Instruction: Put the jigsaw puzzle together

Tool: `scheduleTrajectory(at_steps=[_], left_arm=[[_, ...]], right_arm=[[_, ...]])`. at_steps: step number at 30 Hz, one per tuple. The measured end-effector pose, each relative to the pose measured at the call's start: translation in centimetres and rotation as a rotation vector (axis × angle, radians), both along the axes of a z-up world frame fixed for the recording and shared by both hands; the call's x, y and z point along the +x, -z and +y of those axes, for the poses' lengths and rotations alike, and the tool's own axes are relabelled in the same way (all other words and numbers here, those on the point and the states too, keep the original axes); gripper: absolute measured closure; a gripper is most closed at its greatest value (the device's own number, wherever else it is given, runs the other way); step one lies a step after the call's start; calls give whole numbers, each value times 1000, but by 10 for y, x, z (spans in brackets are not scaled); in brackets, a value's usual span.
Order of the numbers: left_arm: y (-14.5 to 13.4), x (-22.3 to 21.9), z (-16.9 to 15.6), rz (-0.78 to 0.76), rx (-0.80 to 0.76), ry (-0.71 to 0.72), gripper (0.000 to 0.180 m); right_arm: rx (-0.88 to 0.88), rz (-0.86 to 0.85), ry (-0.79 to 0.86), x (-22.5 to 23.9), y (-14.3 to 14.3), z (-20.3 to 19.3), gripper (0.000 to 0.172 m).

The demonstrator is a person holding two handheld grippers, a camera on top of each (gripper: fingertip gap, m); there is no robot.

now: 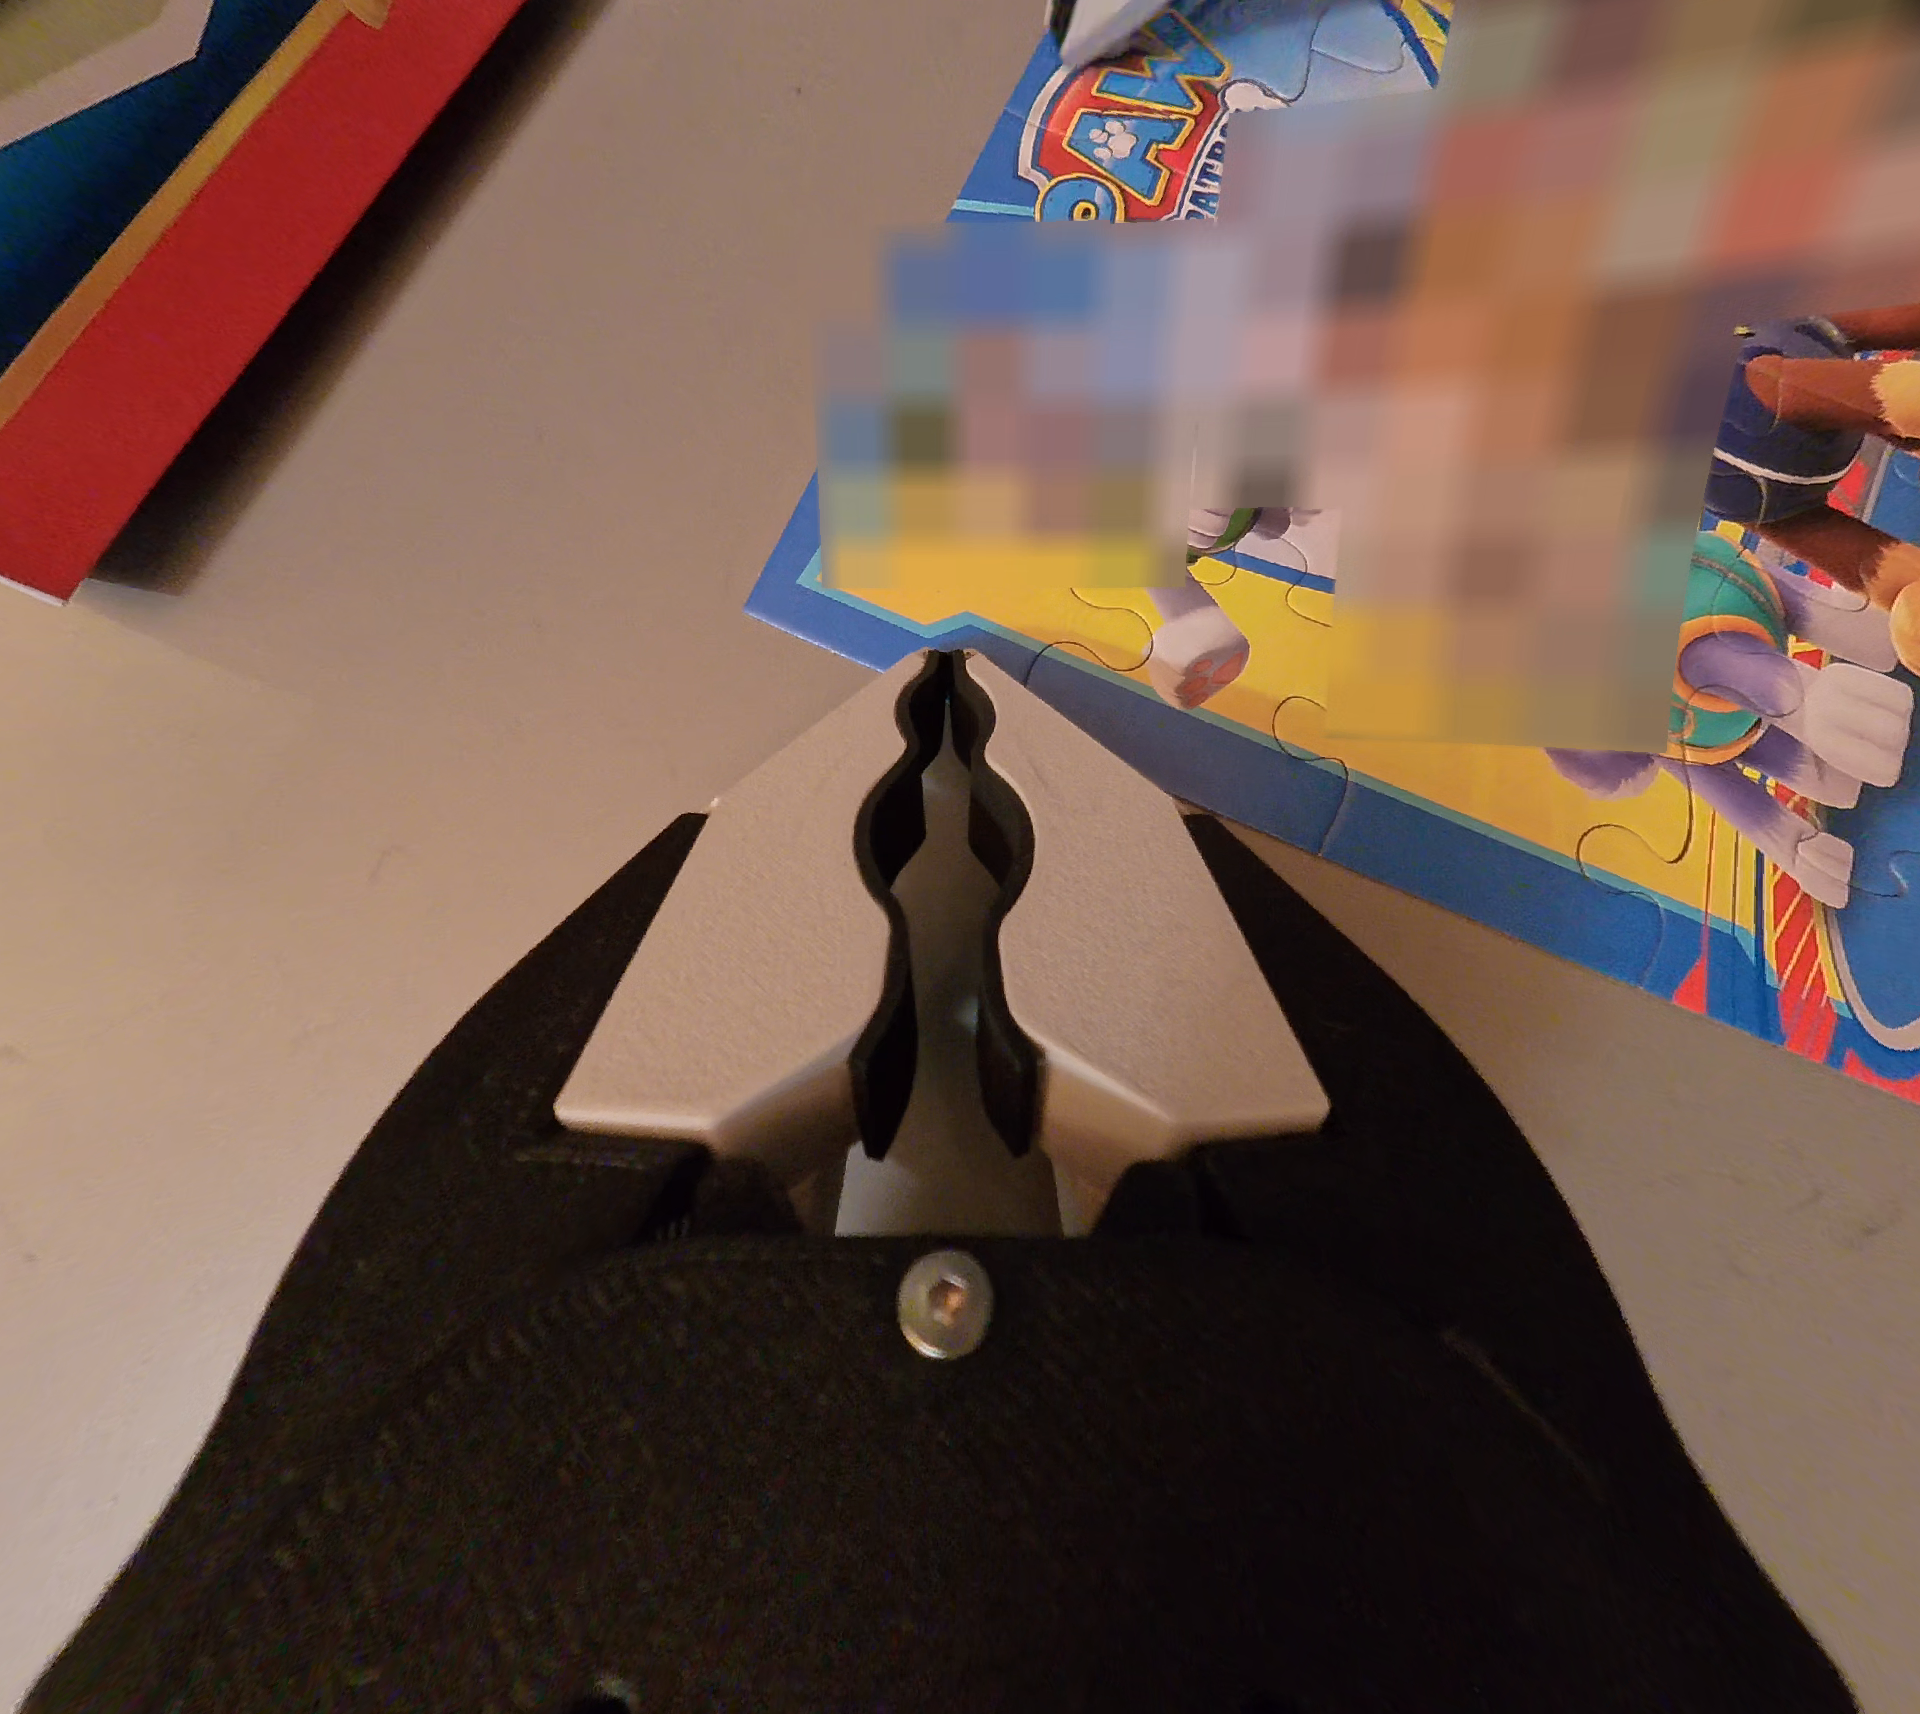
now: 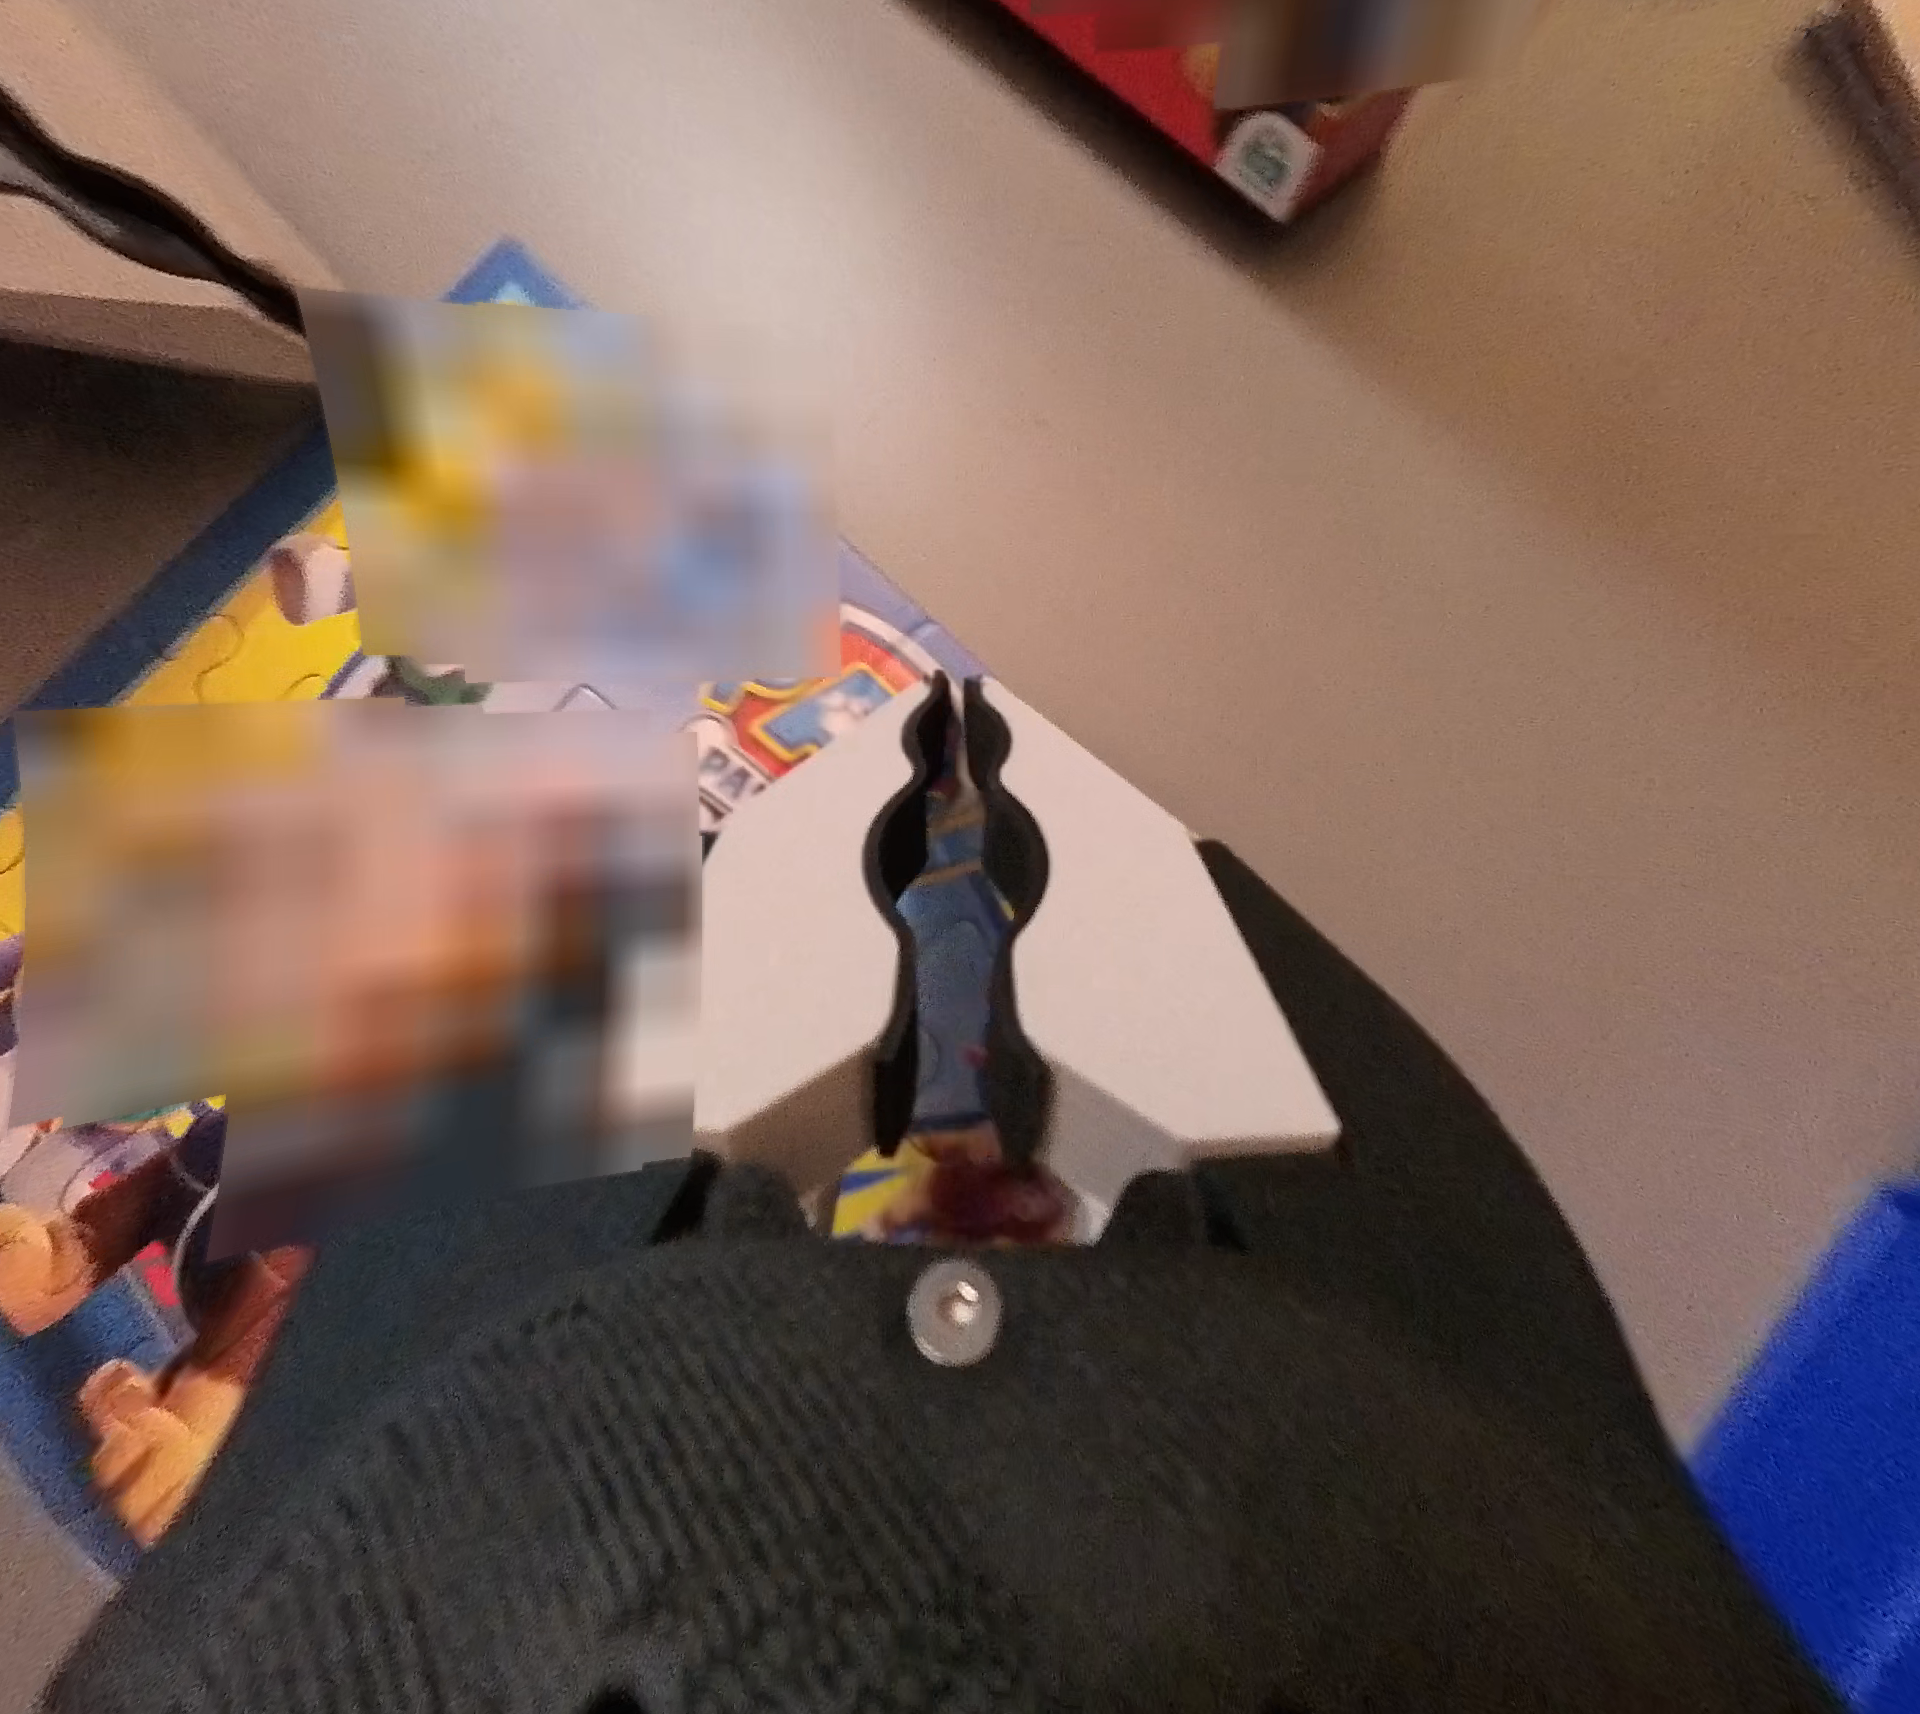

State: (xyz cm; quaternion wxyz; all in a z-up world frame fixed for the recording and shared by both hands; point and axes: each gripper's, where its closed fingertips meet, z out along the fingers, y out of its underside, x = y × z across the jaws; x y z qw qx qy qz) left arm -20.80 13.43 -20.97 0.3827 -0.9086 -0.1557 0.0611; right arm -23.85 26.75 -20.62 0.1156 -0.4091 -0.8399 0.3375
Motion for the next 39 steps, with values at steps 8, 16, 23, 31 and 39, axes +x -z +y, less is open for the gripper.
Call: scheduleTrajectory(at_steps=[8,16,23,31,39], left_arm=[[0,0,0,-10,4,0,180],[0,0,0,-20,7,0,180],[0,0,0,-16,6,0,180],[0,0,0,-22,8,0,180],[0,0,0,-22,8,0,180]], right_arm=[[-41,91,-285,25,-1,-84,167],[-3,88,-183,12,-1,-61,162],[14,115,-145,7,-1,-64,163],[18,118,-177,12,0,-71,172],[-75,2,-363,47,0,-97,172]])
